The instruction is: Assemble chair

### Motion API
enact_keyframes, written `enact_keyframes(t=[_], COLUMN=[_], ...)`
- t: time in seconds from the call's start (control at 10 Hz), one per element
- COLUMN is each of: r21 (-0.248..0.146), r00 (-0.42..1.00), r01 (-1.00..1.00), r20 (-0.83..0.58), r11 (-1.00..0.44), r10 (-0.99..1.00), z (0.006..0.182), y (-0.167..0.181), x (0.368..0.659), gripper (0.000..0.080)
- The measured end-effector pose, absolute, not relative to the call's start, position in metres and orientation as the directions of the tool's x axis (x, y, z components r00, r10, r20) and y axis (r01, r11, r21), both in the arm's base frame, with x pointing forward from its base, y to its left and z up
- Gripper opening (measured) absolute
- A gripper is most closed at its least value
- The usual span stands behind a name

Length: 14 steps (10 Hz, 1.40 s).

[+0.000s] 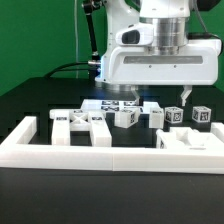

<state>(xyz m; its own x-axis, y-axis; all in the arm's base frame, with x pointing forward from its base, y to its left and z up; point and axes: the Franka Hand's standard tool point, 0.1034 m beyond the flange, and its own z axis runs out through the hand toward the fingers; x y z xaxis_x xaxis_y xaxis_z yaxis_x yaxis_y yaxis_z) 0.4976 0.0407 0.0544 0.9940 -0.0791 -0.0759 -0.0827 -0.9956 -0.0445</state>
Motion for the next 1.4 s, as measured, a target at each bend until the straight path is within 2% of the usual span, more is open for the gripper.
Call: enact_keyframes(t=[0.3,0.9,1.2,1.4], r21=[-0.046,-0.072,-0.077,-0.078], r00=[0.992,0.861,0.751,0.72], r01=[-0.075,-0.048,-0.044,-0.046], r20=[-0.106,-0.509,-0.66,-0.694], r11=[-0.996,-0.996,-0.996,-0.996], r10=[-0.07,-0.005,0.018,0.021], z=[0.055,0.049,0.041,0.033], y=[0.041,0.036,0.043,0.042], x=[0.499,0.487,0.478,0.48], gripper=[0.0649,0.0649,0.0649,0.0649])
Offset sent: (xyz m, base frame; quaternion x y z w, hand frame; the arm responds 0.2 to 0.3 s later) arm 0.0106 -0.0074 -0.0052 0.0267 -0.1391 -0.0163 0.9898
